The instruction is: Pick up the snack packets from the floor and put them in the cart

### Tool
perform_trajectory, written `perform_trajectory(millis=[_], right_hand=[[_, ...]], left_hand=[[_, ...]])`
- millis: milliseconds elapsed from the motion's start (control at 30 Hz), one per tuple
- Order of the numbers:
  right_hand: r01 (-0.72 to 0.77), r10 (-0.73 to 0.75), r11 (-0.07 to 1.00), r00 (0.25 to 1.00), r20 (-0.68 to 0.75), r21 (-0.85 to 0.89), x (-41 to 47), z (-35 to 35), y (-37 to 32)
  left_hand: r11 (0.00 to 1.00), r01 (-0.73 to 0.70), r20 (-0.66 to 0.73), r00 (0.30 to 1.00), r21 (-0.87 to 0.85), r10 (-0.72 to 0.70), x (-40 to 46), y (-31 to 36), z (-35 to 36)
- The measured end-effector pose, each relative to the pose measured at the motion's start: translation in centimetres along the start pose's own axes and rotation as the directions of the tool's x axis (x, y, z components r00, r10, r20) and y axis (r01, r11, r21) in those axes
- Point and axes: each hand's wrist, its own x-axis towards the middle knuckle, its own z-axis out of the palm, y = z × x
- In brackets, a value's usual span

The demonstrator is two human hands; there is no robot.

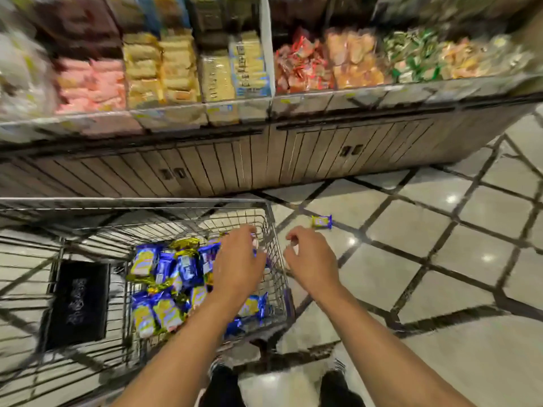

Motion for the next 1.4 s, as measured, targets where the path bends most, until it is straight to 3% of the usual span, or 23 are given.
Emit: perform_trajectory(millis=[100,233,433,667,1200,1400], right_hand=[[0.021,-0.019,0.998,0.999,-0.027,0.062,0.8,-3.7,4.8],[0.062,-0.059,0.993,0.998,-0.032,0.099,1.6,-8.2,10.7],[0.086,-0.084,0.993,0.996,-0.026,0.077,5.0,-11.9,15.5],[0.194,-0.202,0.976,0.975,0.087,0.096,11.9,-8.2,14.4],[0.154,-0.190,0.975,0.949,0.251,0.159,30.0,-2.7,22.3],[0.178,-0.210,0.975,0.931,0.298,0.133,36.2,3.6,28.3]], left_hand=[[1.000,-0.003,-0.035,0.999,0.009,0.003,0.0,5.7,3.5],[0.995,0.090,-0.090,0.992,-0.042,-0.093,-0.4,11.4,7.9],[0.983,0.158,-0.176,0.969,-0.090,-0.172,1.0,15.8,10.7],[0.970,0.231,-0.288,0.927,-0.072,-0.242,5.4,14.3,12.5],[0.929,0.370,-0.201,0.911,0.006,-0.361,21.5,13.6,21.4],[0.922,0.386,-0.122,0.918,0.045,-0.378,27.3,9.7,31.9]])
